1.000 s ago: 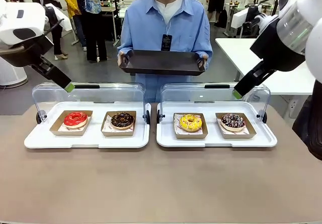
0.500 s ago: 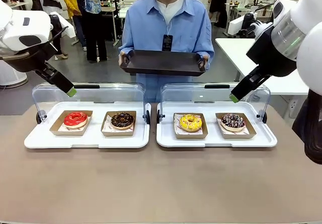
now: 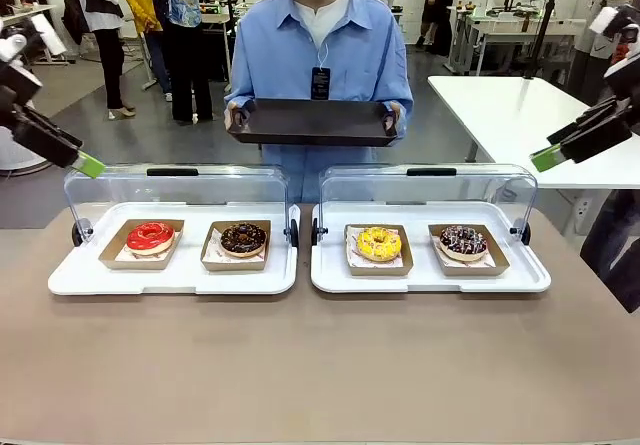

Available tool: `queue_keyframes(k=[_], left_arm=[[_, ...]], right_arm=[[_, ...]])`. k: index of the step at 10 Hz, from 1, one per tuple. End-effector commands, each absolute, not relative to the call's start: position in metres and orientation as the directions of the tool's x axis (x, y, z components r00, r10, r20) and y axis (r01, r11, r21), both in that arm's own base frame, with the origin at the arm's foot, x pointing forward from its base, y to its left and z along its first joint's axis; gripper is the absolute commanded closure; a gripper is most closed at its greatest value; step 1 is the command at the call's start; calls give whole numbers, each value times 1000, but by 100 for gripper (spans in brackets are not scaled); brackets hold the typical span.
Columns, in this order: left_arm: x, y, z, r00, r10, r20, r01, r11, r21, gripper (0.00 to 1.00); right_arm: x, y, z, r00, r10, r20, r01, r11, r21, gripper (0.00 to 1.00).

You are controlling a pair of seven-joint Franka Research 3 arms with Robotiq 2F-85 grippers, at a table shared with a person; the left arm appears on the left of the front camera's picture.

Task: Provide the desired donut to the person.
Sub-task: Pick up and lift the Paper togo box containing the Donut pointed at by the person.

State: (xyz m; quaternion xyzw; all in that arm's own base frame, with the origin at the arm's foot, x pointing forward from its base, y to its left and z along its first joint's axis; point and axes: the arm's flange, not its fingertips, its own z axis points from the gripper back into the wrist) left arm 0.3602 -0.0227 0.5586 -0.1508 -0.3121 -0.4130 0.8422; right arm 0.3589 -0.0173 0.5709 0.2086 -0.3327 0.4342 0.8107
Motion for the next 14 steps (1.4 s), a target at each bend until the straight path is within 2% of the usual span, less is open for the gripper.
queue_keyframes(k=[1,2,3,6,8,14], left_arm=[[377,-2,569,396,-618,679,885,453,-103,0],[377,15,571,324,-616,718,926,363,-106,0],[378,30,574,268,-595,758,942,327,-77,0],[376,66,563,242,-486,840,938,339,-74,0],[372,79,547,157,-448,880,943,333,1,0],[356,87,525,119,-479,870,936,347,64,0]], right_arm=[[389,-21,575,319,567,760,-931,336,140,0],[395,-30,571,263,565,782,-954,272,124,0],[397,-38,565,215,546,810,-966,238,97,0],[395,-59,545,145,515,845,-979,196,48,0],[391,-66,536,169,494,853,-970,236,55,0],[349,-99,539,145,424,894,-943,332,-5,0]])
